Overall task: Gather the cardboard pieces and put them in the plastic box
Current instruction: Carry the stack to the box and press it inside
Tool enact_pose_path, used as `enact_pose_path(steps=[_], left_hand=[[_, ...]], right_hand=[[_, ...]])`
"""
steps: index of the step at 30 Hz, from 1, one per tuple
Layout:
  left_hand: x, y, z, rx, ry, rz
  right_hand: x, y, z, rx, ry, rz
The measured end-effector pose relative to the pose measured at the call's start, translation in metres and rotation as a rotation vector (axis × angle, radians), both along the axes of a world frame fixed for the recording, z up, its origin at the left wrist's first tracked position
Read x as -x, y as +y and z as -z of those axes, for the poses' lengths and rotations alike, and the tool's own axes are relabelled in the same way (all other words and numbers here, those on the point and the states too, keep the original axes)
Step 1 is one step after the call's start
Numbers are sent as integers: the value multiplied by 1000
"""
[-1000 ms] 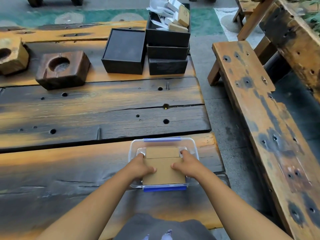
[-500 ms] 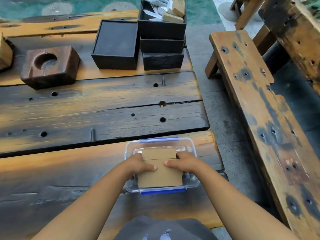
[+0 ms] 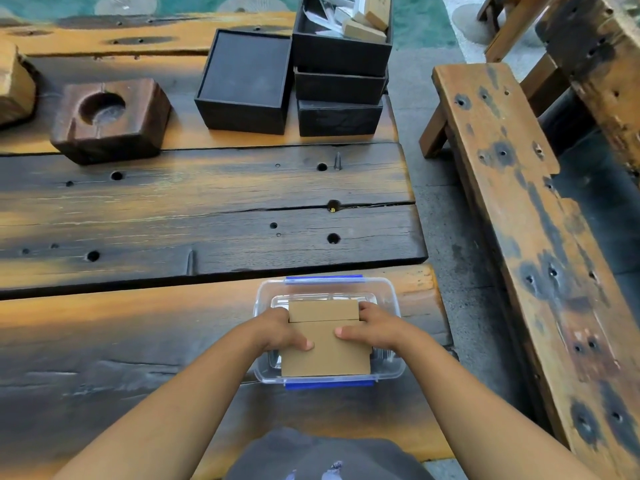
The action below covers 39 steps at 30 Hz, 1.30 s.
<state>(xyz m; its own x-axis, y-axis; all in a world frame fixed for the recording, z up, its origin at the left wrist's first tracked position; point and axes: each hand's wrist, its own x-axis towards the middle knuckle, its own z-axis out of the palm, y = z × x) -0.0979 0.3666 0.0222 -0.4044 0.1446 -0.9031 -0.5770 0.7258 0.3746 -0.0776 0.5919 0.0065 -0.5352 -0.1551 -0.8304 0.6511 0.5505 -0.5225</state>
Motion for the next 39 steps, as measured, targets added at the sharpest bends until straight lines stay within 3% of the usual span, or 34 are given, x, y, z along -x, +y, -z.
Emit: enact_pose_path(steps=[9,24,33,39], left_hand=[[3,6,-2,122,61,245],[4,11,-1,109,2,154],[7,7,2,66,-56,91],[5,9,2,94,-71,140]], right_hand=[[7,-4,0,-97,4,-102],[10,-6,4,-186,56,-136],[8,-5,7,-139,29,-76],[9,-3,3,-104,45,-166]])
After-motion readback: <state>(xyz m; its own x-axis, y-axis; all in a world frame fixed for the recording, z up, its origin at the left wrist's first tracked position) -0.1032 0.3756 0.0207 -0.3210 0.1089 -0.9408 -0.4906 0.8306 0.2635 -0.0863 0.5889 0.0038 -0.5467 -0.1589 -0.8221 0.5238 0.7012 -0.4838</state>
